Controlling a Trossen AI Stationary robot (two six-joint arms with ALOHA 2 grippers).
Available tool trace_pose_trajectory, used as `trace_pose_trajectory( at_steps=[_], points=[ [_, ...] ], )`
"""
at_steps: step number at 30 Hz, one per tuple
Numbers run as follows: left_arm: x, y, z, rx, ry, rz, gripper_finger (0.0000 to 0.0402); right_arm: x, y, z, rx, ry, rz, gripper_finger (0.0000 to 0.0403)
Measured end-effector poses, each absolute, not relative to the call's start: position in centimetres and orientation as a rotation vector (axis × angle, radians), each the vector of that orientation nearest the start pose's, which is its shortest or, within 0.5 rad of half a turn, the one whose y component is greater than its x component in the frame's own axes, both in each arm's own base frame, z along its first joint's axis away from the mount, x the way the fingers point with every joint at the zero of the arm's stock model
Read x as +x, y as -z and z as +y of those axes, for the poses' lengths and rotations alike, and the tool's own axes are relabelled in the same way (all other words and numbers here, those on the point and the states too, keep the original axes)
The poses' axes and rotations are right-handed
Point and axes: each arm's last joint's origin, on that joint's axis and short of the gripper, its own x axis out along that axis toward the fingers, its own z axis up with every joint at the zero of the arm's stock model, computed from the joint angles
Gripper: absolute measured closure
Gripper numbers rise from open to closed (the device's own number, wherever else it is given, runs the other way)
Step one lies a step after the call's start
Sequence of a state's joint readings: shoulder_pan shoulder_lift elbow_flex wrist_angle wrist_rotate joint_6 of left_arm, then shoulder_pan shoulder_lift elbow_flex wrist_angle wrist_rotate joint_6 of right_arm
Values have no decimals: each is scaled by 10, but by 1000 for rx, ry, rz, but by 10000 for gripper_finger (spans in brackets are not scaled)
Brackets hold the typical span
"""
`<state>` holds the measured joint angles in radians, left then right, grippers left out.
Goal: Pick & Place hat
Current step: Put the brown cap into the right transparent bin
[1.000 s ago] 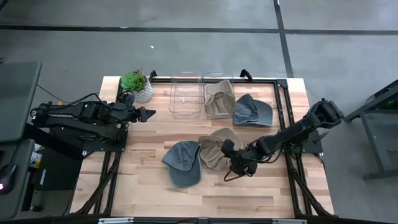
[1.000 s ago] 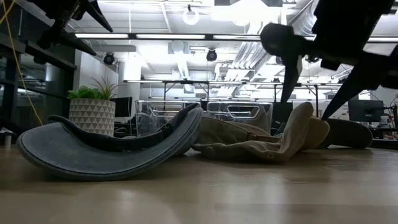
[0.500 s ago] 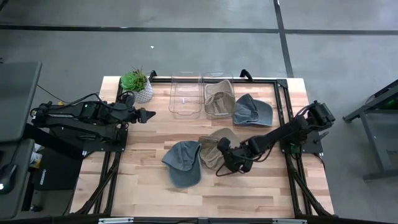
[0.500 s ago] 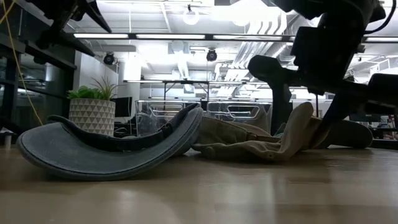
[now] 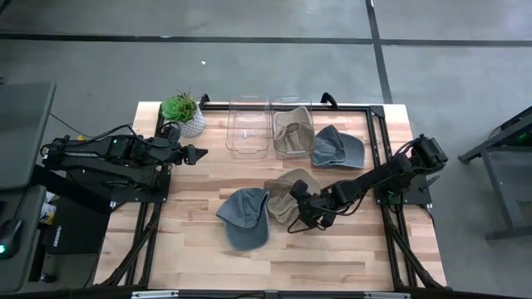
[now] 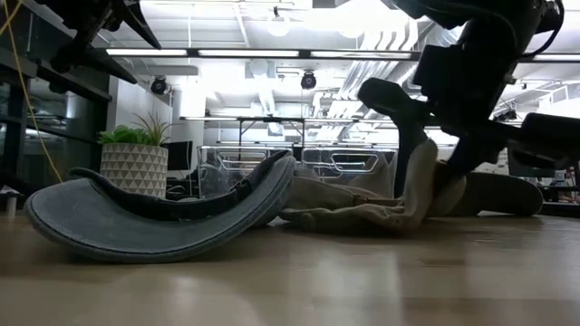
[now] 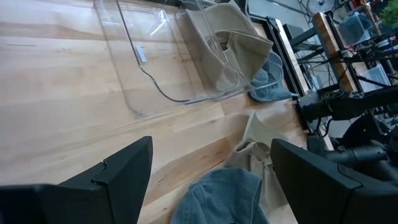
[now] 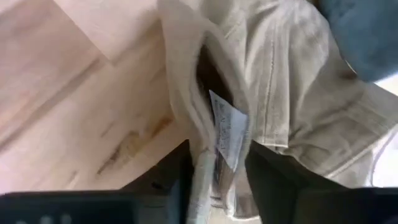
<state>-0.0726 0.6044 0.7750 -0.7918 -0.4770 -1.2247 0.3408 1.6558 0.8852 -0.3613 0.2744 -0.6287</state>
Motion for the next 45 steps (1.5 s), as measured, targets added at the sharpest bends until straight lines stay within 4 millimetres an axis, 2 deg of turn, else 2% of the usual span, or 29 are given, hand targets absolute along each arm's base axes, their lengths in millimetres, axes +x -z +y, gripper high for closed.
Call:
trace_pose_trajectory(
  at_steps=[7, 15, 26, 35, 45],
  points=[
    [111, -300, 5, -1000, -696, 279, 94, 286, -153, 93, -891, -382, 1046, 387],
    [111, -300, 5, -1000, -695, 279, 94, 284, -163, 93, -864, -287, 1030, 392],
    [111, -300, 5, -1015, -676, 288, 94, 265, -198, 99, -902, -233, 960, 393],
    [116, -305, 3, -1052, -612, 263, 94, 272, -243, 112, -1042, -211, 908, 393],
    [139, -307, -2, -1058, -472, 296, 94, 281, -284, 111, -1187, -186, 868, 393]
  ],
)
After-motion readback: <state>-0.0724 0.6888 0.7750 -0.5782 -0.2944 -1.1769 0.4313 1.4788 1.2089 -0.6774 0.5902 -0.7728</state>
